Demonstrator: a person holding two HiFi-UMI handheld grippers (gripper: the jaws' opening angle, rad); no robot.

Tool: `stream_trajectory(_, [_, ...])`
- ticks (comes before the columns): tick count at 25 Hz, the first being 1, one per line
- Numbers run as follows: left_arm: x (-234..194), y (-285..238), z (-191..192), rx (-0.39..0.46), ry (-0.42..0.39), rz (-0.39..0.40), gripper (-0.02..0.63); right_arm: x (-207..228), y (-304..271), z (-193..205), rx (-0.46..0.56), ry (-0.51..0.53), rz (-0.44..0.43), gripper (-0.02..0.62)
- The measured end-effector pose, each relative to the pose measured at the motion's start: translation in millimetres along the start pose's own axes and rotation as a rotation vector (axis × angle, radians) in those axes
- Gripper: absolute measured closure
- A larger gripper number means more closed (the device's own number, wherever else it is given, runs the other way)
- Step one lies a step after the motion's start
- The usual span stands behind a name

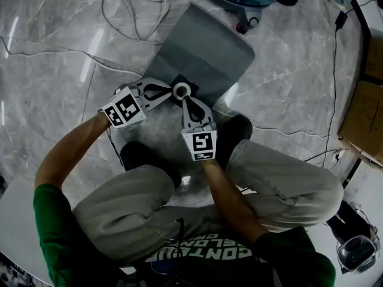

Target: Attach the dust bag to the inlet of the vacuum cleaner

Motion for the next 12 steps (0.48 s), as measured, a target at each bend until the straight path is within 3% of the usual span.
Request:
stream_trajectory(4, [2.1, -4.3, 13.0, -0.037, 0.003, 0.008, 0.603, -7.4, 3.9, 17.2, -0.024, 0.033, 0.006, 0.582])
stream_trajectory(7, [2.3, -4.8, 22.0, -0.063, 0.009, 0.009, 0.603, -16.2, 5.2, 26.4, -0.044, 0.078, -0.001, 0.492])
stream_trajectory(12, [-3.0, -6.2, 27.3, -0.091, 0.002, 0.006, 0.603, -23.7, 4.0, 41.9, -0.091, 0.183, -0.005, 0.439])
Point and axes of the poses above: the fingertips, and each gripper's own axes: y backward along the fingers, x to its right, z out of its underside, the point moved 4 cm from there along y, backward along the fingers, and after that the axes turned 7 degrees about y, right-handed, at the moved point
